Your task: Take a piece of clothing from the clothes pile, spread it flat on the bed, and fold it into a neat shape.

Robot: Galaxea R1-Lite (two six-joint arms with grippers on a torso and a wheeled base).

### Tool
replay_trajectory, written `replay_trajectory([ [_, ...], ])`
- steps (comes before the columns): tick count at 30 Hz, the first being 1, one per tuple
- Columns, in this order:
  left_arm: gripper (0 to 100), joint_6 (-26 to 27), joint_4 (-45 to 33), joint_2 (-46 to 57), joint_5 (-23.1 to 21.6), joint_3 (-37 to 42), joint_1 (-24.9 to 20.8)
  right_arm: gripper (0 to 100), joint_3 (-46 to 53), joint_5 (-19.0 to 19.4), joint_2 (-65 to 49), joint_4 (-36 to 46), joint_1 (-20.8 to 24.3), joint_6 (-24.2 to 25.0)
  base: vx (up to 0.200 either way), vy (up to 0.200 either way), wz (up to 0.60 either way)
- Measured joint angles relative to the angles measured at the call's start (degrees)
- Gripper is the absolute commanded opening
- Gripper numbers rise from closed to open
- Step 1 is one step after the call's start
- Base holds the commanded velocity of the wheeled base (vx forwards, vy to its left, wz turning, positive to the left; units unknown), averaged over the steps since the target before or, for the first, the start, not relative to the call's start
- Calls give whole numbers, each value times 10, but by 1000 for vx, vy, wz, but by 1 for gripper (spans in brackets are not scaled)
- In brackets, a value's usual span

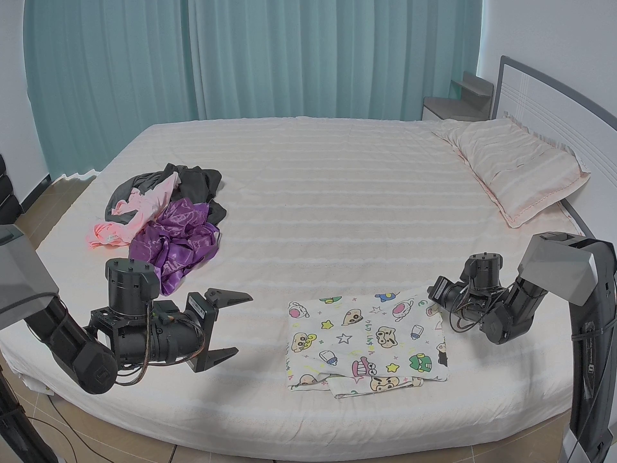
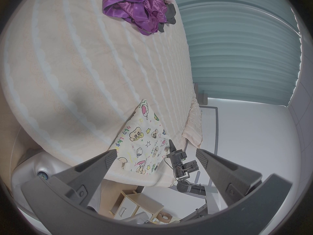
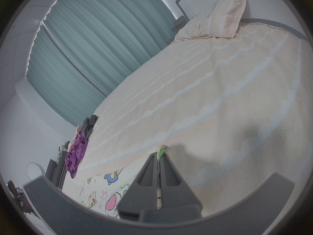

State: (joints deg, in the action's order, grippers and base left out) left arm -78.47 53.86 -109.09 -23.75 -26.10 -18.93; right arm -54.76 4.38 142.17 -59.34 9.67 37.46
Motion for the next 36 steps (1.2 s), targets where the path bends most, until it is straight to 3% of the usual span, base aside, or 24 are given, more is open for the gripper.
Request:
replay_trajectory([
  [4,100,0,0,0,0,0,0,0,0,-1,0,0,-4,0,0,0,0],
  [5,100,0,0,0,0,0,0,100,0,-1,0,0,-4,0,0,0,0],
  [18,100,0,0,0,6,0,0,100,44,-11,-33,4,-5,0,31,0,0],
  [28,100,2,27,2,2,12,1,100,202,-11,-118,-37,8,24,200,0,0],
  [36,100,7,38,-5,7,20,-11,100,257,-10,-137,-76,16,30,0,0,0],
])
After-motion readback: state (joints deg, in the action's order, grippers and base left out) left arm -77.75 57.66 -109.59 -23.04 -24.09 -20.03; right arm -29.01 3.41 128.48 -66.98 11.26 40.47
